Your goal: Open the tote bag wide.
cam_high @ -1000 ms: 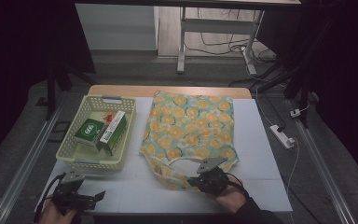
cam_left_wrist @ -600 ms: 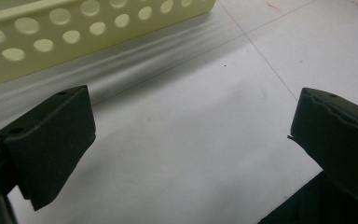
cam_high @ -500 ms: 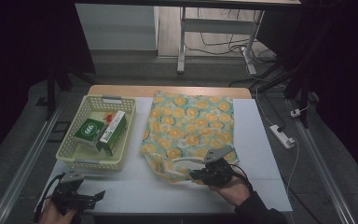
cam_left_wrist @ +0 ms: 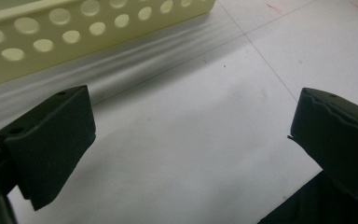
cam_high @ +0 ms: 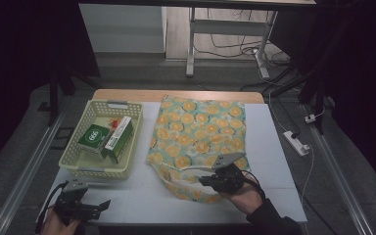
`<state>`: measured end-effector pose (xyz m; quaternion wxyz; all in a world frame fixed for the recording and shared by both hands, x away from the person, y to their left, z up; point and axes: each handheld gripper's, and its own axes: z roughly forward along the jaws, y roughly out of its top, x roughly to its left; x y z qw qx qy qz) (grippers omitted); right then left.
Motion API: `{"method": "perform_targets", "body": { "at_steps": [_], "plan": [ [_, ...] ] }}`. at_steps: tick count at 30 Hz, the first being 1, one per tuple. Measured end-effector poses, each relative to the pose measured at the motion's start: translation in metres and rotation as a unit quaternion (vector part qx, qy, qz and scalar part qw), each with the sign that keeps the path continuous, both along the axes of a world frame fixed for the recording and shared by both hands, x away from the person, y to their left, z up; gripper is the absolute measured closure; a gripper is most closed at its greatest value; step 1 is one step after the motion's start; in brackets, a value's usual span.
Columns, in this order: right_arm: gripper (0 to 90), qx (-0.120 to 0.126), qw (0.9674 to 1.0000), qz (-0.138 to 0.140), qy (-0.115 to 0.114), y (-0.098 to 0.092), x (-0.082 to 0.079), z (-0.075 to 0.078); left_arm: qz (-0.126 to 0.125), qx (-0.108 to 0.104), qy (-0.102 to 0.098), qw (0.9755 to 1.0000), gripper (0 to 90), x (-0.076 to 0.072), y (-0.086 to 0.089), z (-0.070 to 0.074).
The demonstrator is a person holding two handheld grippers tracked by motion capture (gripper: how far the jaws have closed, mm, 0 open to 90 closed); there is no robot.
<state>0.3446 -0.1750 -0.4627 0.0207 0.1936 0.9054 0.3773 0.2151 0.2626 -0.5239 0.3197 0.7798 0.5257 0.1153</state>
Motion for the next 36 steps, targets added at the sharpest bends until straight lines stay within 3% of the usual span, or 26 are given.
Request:
{"method": "perform_targets", "body": {
  "at_steps": [12, 20, 36],
  "plan": [
    [89.3, -0.002, 0.9994, -0.028, -0.022, 0.001, 0.040, 0.010, 0.000, -0.001, 0.001, 1.0000, 0.4, 0.001, 0.000, 0.000],
    [89.4, 0.014, 0.9977, -0.050, -0.043, 0.006, 0.074, 0.030, 0.001, -0.003, 0.002, 1.0000, 0.4, 0.001, 0.000, 0.000],
    [89.4, 0.008, 0.9954, -0.079, -0.054, 0.018, 0.139, 0.039, 0.001, -0.006, 0.006, 1.0000, 0.5, 0.002, 0.001, -0.001]
  ]
}}
